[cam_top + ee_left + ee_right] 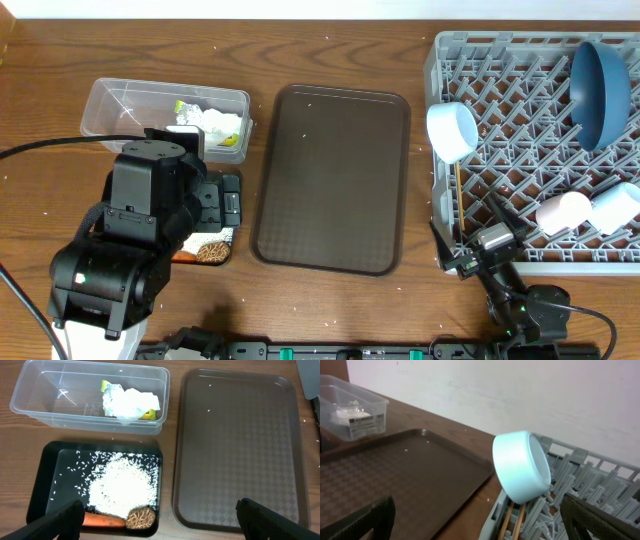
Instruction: Sort waste into correct bins and load items into the dishwasher rack
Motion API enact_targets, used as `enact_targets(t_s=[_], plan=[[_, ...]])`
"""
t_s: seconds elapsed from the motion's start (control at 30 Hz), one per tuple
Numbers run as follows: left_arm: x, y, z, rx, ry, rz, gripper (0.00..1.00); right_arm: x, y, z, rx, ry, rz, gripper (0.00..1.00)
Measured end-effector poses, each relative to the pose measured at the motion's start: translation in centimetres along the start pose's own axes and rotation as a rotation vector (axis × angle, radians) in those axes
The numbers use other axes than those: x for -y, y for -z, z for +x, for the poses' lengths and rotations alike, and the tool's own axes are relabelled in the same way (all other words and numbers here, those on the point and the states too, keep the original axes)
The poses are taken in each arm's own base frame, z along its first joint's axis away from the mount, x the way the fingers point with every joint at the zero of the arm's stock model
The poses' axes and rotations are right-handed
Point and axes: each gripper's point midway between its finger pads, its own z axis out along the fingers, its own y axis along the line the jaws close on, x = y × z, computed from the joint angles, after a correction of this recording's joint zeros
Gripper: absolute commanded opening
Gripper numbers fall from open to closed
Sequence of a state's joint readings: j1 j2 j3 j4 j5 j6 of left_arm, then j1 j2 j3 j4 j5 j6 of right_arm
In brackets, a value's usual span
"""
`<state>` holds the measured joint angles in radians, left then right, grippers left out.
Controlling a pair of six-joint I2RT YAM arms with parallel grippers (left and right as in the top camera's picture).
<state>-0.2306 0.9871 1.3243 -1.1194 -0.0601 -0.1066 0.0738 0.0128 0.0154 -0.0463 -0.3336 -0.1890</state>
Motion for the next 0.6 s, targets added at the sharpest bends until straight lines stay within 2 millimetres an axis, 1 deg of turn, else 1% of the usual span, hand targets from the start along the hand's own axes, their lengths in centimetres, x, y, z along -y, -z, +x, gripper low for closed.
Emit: enact_targets(t_s=[0.07,0.6], plan=[[0.01,0.0,-0.01,0.0,0.0,0.0,0.98,-0.1,-0.04,0.25,-0.005,-0.002,-0.004,0.99],[0.0,0.0,-0.01,0.0,0.0,0.0,0.98,-0.16,-0.03,0.21,-0.003,-0.002,-0.008,0.99]])
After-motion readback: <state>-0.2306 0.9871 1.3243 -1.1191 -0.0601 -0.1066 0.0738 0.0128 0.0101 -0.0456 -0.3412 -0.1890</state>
